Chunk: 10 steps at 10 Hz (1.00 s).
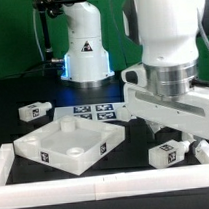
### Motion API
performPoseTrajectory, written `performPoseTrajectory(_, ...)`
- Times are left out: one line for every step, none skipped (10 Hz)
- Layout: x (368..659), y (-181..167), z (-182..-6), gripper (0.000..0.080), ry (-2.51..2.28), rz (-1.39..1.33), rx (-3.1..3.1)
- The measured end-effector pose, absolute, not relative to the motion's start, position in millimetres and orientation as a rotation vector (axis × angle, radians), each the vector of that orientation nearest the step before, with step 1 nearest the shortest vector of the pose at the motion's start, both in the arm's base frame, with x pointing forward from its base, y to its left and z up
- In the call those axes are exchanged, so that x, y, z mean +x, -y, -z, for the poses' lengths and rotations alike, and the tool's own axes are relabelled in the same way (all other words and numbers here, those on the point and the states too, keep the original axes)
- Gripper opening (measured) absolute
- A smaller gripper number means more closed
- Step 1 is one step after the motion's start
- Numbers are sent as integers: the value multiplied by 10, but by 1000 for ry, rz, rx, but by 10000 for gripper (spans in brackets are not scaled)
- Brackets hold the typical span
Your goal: Assemble one leg
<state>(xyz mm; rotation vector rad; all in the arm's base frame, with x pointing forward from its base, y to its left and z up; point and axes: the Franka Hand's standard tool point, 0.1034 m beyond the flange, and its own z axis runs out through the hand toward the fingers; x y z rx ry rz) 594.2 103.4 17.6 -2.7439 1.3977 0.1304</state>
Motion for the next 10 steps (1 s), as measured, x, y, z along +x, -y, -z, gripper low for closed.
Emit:
performPoseTrajectory(5914, -1033, -117, 649, -1383, -116, -2756)
performPoseTrajectory(5892, -1028, -92, 649, -1378, -109, -2758)
performPoseTrajectory(5902, -1032, -101, 649, -1378, -108, -2756)
performPoseTrajectory(5899, -1032, -98, 525, -1378, -109, -2757)
performPoseTrajectory(5899, -1032, -97, 386, -1378, -109, -2757)
performPoseTrajectory(5901, -1033, -99, 283, -1377, -108, -2757)
performPoseTrajectory(5901, -1032, -98, 283, -1376, -108, -2757)
performPoseTrajectory(5898, -1016, -99, 284, -1355, -106, -2766)
performPoseTrajectory(5846, -910, -101, 284, -1284, -94, -2795)
performPoseTrajectory(5741, -782, -166, 284, -1231, -100, -2823)
